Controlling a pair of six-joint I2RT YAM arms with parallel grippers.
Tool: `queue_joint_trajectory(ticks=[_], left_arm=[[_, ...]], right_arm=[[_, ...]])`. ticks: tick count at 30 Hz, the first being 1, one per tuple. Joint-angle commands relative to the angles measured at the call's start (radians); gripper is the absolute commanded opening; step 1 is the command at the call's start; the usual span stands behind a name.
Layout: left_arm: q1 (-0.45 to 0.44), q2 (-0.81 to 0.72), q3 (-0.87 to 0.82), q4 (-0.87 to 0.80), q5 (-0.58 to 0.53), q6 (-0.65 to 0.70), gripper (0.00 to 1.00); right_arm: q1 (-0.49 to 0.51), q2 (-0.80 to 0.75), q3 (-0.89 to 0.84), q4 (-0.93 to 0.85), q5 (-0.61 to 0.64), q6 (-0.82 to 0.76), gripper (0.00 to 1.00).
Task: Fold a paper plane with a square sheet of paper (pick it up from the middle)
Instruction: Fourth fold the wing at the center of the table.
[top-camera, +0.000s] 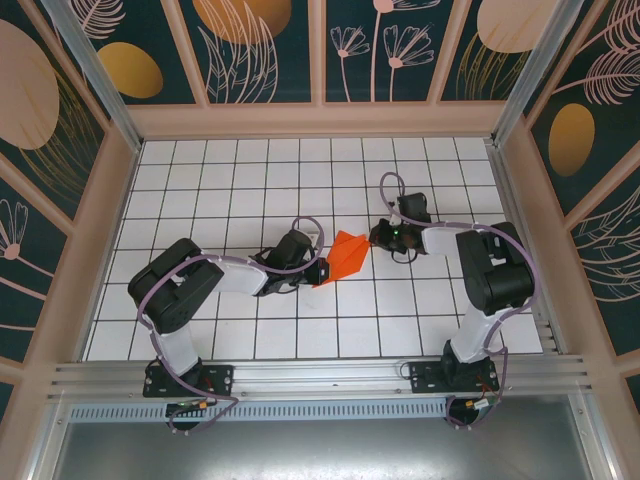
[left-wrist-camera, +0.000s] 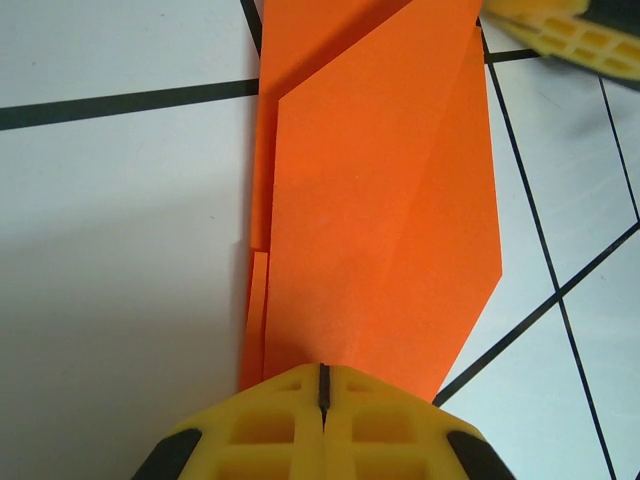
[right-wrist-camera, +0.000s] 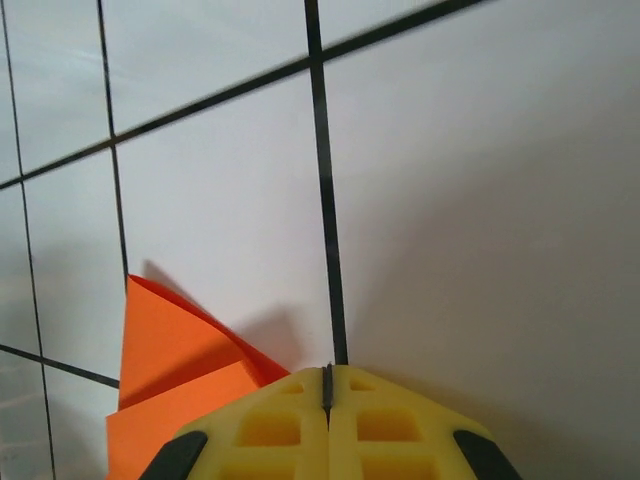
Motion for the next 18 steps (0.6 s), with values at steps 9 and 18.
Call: queue_joint_trajectory(ticks=[9,18], left_arm=[[-0.004,0.036,-0.042,-0.220,0.007,0.015,0.00],[-0.004,0.041,-0.045,-0.220,0.010,0.012,0.00]], right_arm=[[0.200,-0.074,-0.019,0.050,-0.026,0.063,0.00],[0.147,0.065,0.021,0.051,-0.026,0.023,0.00]])
